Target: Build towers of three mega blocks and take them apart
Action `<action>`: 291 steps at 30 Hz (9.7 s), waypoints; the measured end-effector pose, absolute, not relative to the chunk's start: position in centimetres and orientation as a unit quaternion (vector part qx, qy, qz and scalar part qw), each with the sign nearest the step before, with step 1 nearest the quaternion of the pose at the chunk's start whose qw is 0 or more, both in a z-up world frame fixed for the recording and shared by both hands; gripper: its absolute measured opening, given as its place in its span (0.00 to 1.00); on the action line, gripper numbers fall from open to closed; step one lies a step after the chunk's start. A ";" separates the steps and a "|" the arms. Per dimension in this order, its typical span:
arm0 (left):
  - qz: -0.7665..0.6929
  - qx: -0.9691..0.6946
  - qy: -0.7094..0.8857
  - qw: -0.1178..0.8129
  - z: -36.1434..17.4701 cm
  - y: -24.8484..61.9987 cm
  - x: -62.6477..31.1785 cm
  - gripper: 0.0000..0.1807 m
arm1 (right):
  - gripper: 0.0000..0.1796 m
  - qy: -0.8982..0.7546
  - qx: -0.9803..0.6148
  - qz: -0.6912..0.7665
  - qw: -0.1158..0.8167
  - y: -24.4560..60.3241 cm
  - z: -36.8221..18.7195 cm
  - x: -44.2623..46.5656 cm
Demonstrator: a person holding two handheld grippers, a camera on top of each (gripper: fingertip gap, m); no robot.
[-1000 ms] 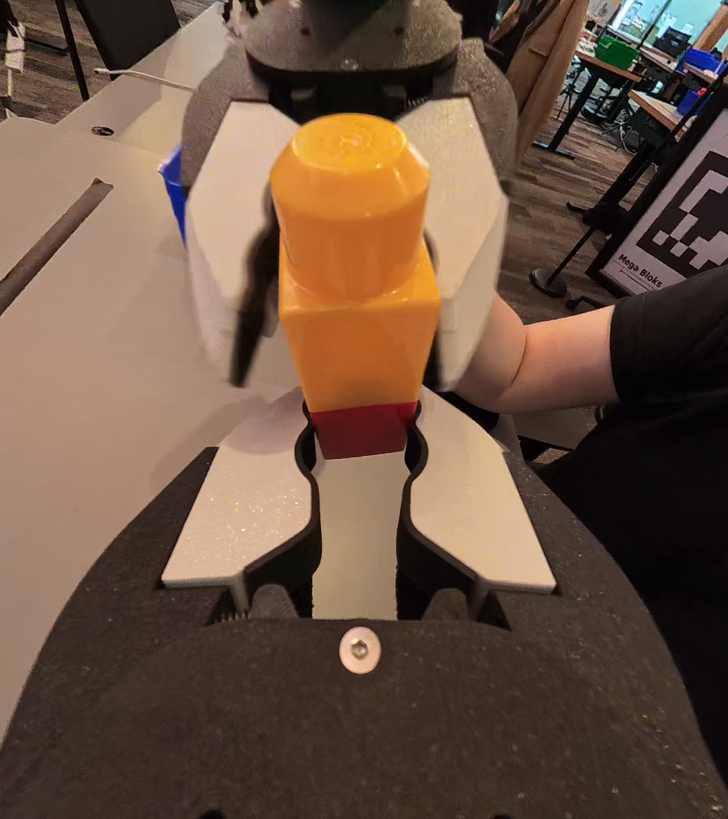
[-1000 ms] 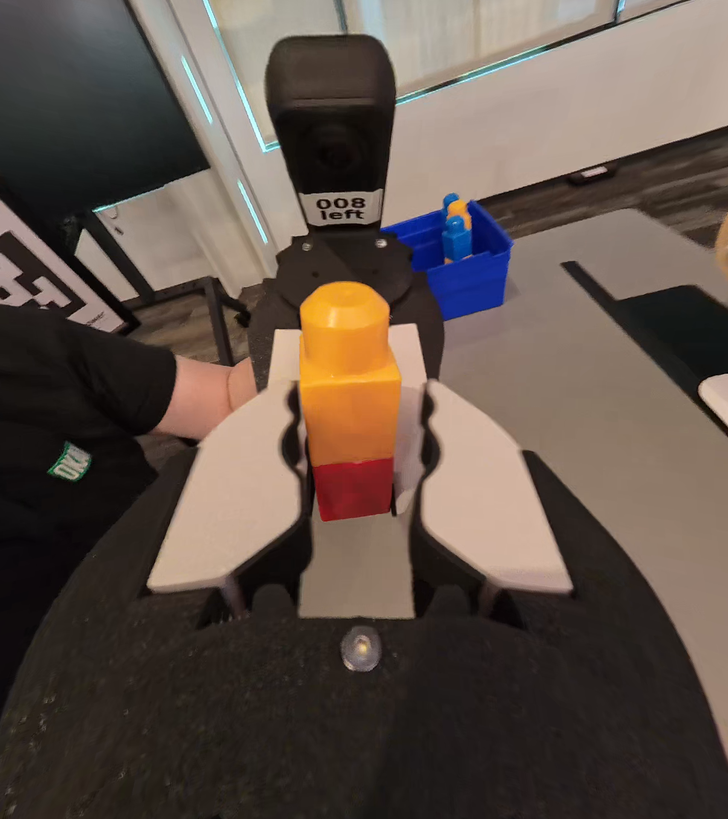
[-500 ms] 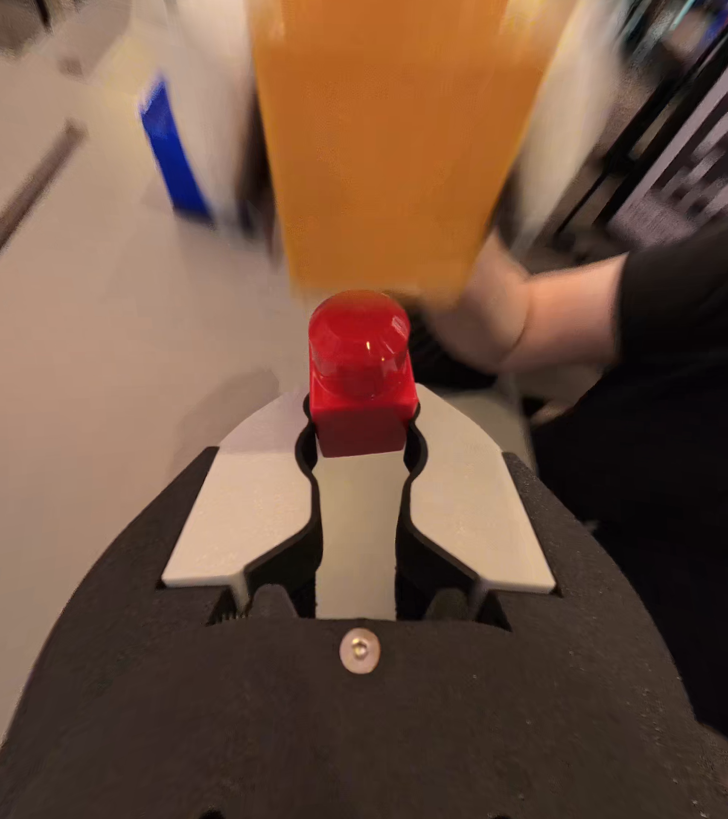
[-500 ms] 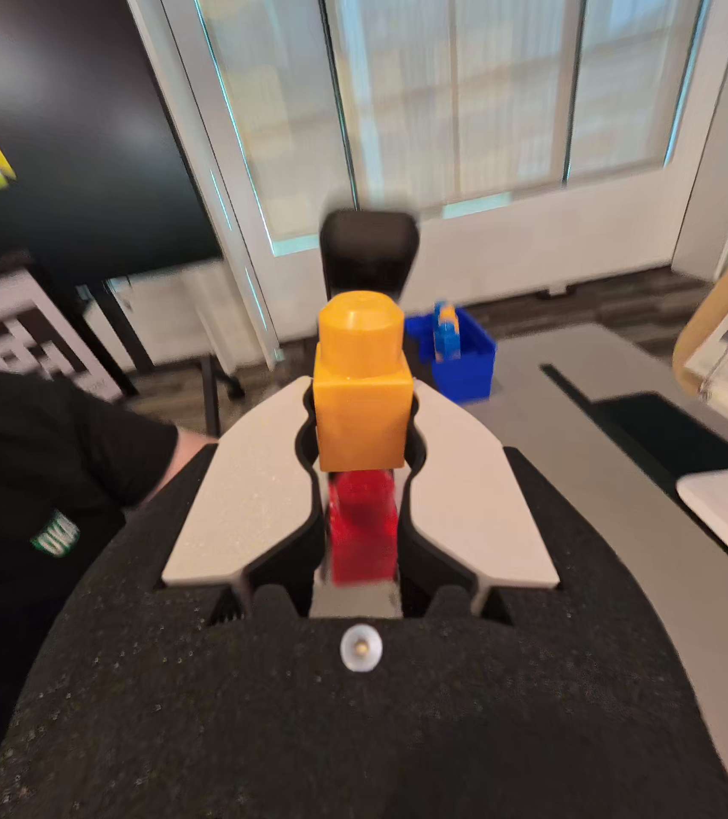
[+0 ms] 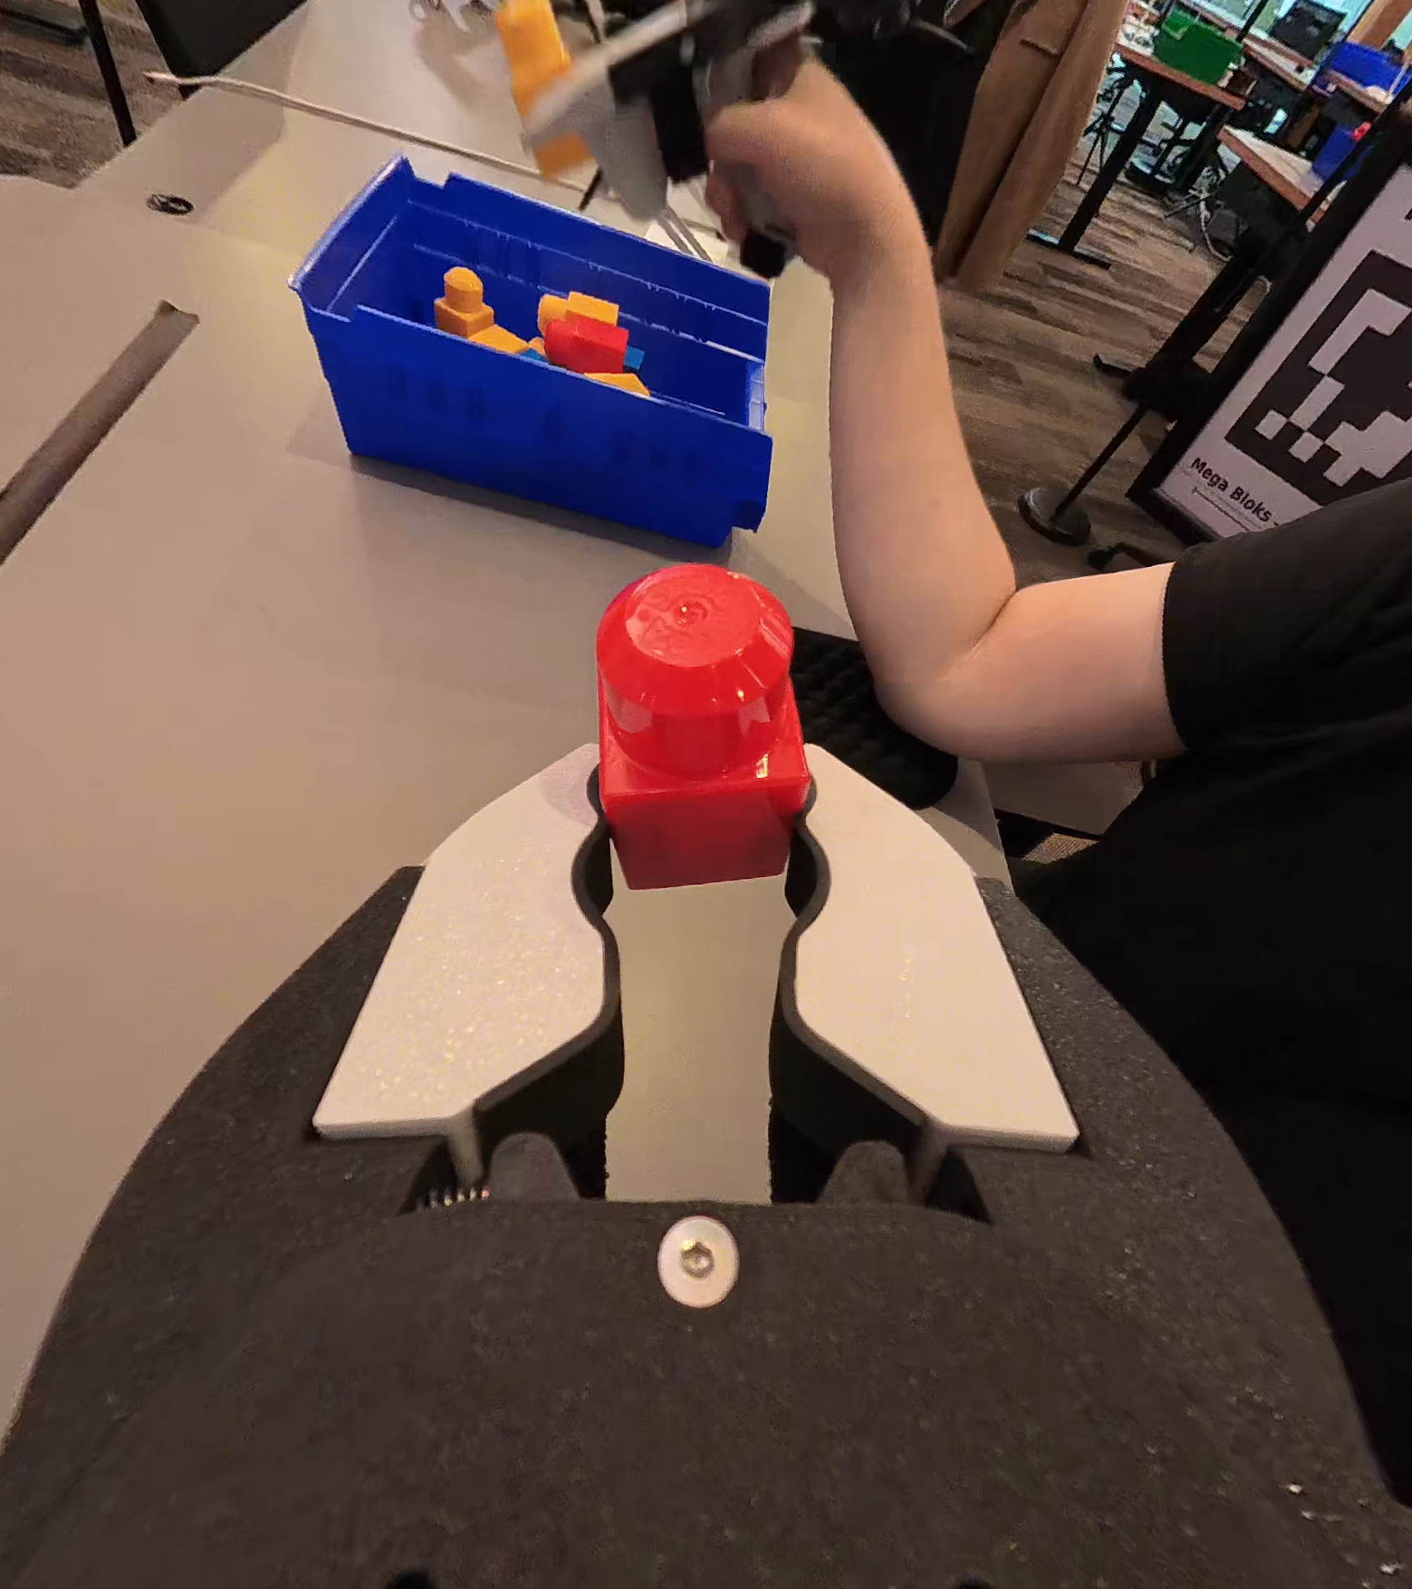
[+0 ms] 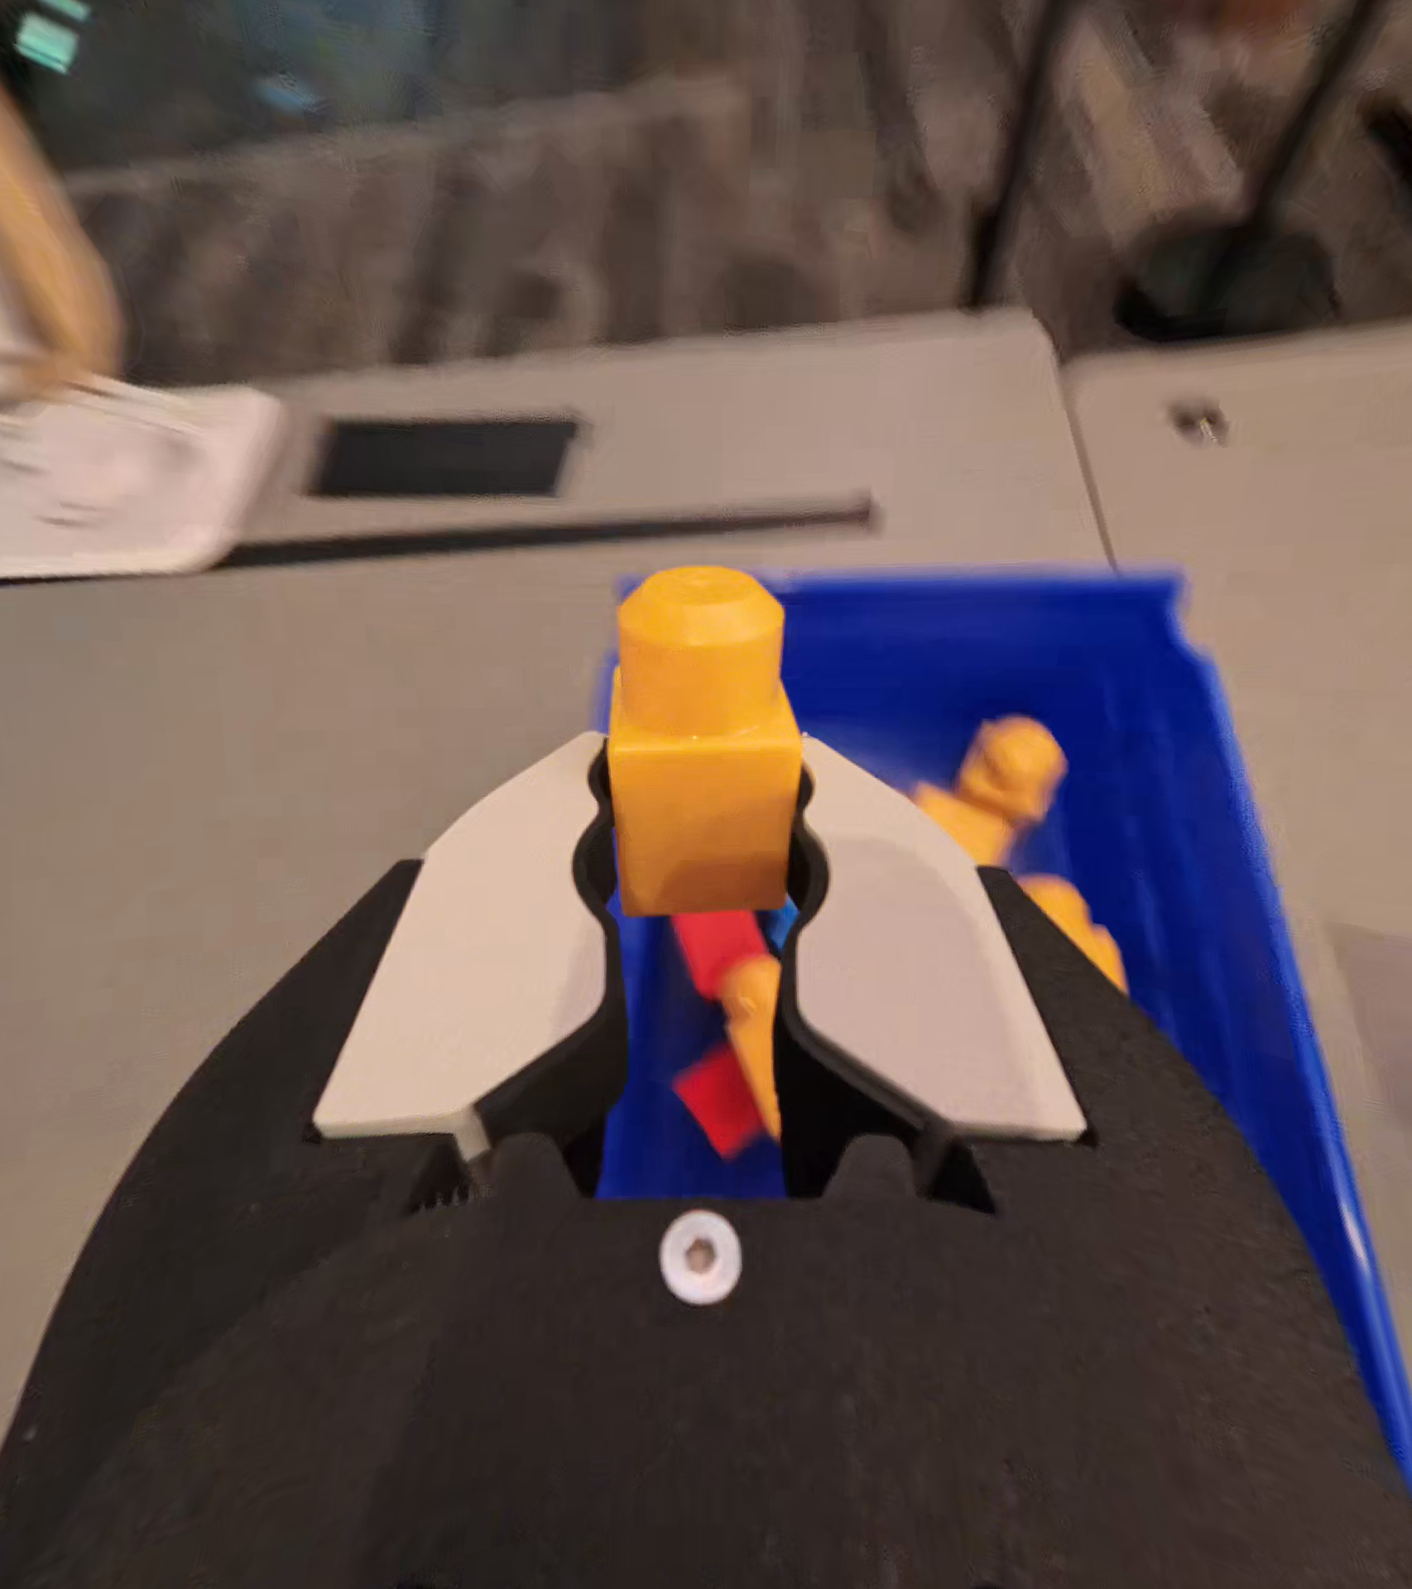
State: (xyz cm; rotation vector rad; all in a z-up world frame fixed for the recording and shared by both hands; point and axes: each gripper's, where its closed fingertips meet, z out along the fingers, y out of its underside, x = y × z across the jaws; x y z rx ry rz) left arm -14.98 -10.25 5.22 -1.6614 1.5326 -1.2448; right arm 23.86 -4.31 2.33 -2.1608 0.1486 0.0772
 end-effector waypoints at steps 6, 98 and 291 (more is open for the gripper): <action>-0.473 -0.621 0.558 0.282 5.6 -9.9 -15.2 0.20 | 0.27 0.145 -0.895 0.078 0.415 -6.2 -4.8 29.2; 0.005 -0.913 -0.034 0.406 -6.2 8.3 -59.3 0.34 | 0.26 -0.037 -0.895 0.039 0.444 -0.5 -1.4 21.8; -0.533 -0.612 0.499 0.303 6.6 -8.4 -13.8 0.28 | 0.16 -0.445 -0.648 0.460 0.414 -6.3 9.9 -16.5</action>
